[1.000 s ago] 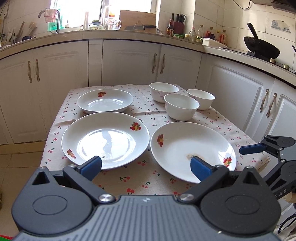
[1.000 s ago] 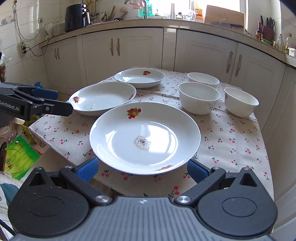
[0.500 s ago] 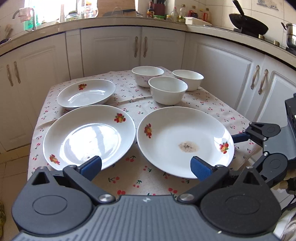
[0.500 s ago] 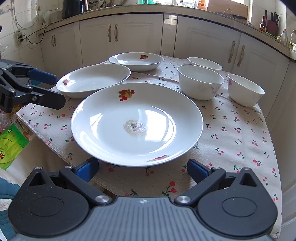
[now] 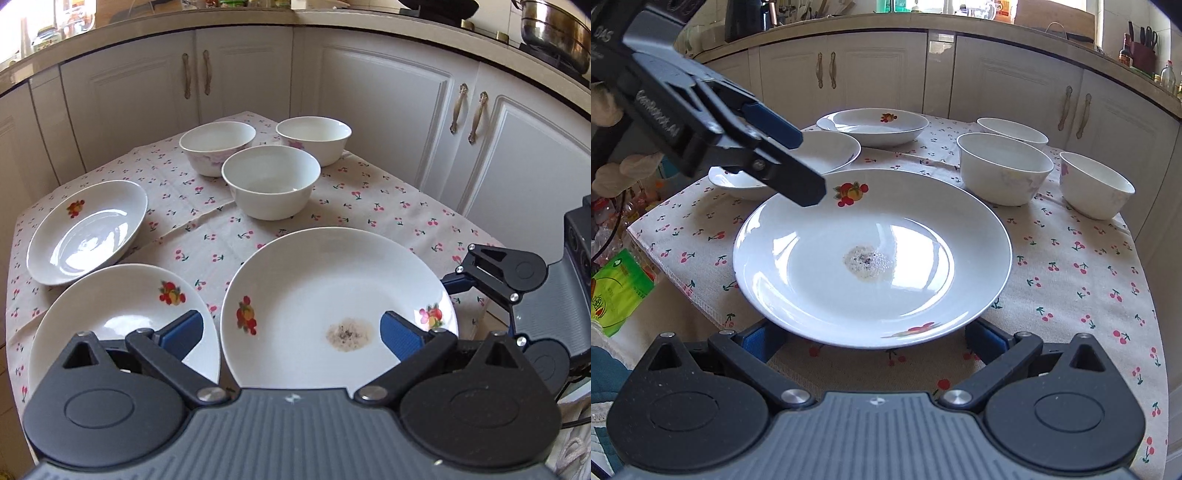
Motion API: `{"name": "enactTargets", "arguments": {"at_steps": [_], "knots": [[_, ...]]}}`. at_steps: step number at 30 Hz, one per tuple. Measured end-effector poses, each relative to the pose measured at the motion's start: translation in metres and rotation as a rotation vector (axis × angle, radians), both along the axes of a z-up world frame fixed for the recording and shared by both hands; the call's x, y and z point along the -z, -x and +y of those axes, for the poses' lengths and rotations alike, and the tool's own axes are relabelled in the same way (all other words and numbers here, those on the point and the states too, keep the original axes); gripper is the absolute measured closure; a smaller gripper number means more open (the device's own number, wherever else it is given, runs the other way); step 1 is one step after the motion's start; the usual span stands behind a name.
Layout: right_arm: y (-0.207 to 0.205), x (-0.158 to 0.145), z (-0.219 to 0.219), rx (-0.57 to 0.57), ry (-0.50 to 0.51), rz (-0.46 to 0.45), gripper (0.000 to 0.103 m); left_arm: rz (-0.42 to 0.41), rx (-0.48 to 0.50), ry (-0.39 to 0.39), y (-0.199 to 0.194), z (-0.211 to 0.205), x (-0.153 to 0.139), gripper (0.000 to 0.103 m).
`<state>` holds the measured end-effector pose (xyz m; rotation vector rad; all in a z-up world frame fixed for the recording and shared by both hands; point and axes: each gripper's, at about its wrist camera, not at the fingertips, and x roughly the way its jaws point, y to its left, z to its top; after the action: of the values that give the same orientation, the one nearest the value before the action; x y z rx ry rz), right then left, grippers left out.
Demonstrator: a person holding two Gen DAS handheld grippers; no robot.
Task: Organize plates and bowls
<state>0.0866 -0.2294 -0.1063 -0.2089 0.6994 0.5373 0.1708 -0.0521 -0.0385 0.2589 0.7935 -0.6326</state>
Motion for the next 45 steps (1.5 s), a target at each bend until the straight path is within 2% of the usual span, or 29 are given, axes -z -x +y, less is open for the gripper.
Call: {"name": "enactTargets", "arguments": {"at_steps": [9, 14, 21, 25, 45], "knots": [[0.005, 0.001, -0.001, 0.011, -0.014, -0.026, 0.0, 0.087, 0.123, -0.054, -0.045, -0.021, 0.01, 0.002], [0.007, 0.001, -0.001, 0.015, -0.016, -0.03, 0.0, 0.164, 0.176, -0.088, -0.066, -0.029, 0.021, 0.004], [0.007, 0.001, -0.001, 0.014, -0.017, -0.028, 0.0, 0.267, 0.231, -0.124, -0.084, -0.032, 0.028, 0.016], [0.006, 0.0, 0.001, 0.009, -0.015, -0.027, 0.0, 0.299, 0.251, -0.119, -0.088, -0.033, 0.03, 0.016], [0.002, -0.003, 0.004, 0.006, 0.002, -0.011, 0.0, 0.318, 0.291, -0.147, -0.092, -0.039, 0.036, 0.015]]}}
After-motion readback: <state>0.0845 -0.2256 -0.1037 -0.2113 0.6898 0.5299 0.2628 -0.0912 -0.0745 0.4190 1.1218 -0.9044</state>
